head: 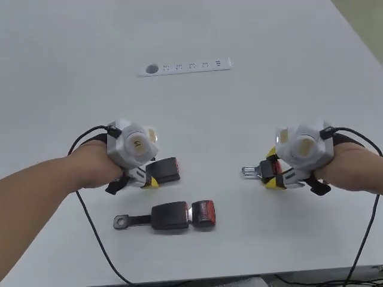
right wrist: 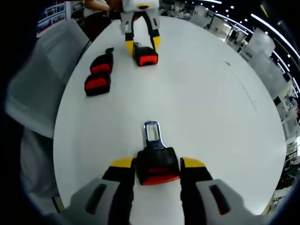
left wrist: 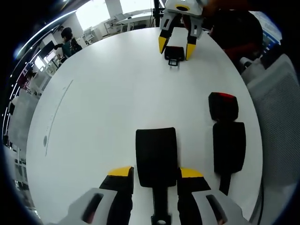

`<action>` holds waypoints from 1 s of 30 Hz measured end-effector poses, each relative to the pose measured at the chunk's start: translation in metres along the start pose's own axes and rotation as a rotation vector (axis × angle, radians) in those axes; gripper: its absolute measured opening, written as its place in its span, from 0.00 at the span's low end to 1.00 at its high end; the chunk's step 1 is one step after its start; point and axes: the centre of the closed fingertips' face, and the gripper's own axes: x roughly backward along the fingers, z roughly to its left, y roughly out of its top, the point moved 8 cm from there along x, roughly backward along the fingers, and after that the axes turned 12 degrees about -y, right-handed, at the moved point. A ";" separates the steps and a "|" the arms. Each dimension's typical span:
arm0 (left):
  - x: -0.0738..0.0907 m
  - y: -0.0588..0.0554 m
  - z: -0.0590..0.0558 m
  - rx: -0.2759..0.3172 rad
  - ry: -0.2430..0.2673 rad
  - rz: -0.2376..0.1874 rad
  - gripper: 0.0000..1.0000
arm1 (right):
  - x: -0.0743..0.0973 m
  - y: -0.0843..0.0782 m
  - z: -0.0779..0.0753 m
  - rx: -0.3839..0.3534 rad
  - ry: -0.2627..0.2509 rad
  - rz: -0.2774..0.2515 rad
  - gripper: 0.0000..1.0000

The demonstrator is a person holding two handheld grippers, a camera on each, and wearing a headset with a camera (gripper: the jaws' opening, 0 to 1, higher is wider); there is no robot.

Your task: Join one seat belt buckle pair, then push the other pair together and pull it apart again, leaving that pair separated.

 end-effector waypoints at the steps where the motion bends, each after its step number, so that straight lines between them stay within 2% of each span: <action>1: -0.002 0.000 -0.001 0.003 -0.022 0.005 0.35 | -0.001 -0.001 -0.001 -0.006 0.011 0.002 0.36; 5: -0.001 0.000 -0.001 0.005 -0.027 0.008 0.33 | -0.001 0.000 -0.001 -0.002 0.042 0.004 0.35; 8: 0.000 0.002 -0.004 -0.018 -0.042 0.015 0.33 | -0.002 0.000 -0.002 -0.020 0.059 0.001 0.34; 20: -0.002 0.003 -0.005 -0.032 -0.056 0.037 0.32 | -0.003 -0.001 -0.003 -0.040 0.075 -0.005 0.35; 22: -0.002 0.003 -0.005 -0.037 -0.055 0.042 0.32 | -0.004 0.004 -0.001 -0.028 0.065 0.010 0.35; 26: -0.003 0.005 -0.005 -0.038 -0.058 0.053 0.32 | -0.009 0.019 0.005 -0.030 0.074 -0.016 0.35; 30: -0.004 0.005 -0.004 -0.034 -0.065 0.050 0.32 | -0.019 0.041 0.009 -0.058 0.086 -0.053 0.35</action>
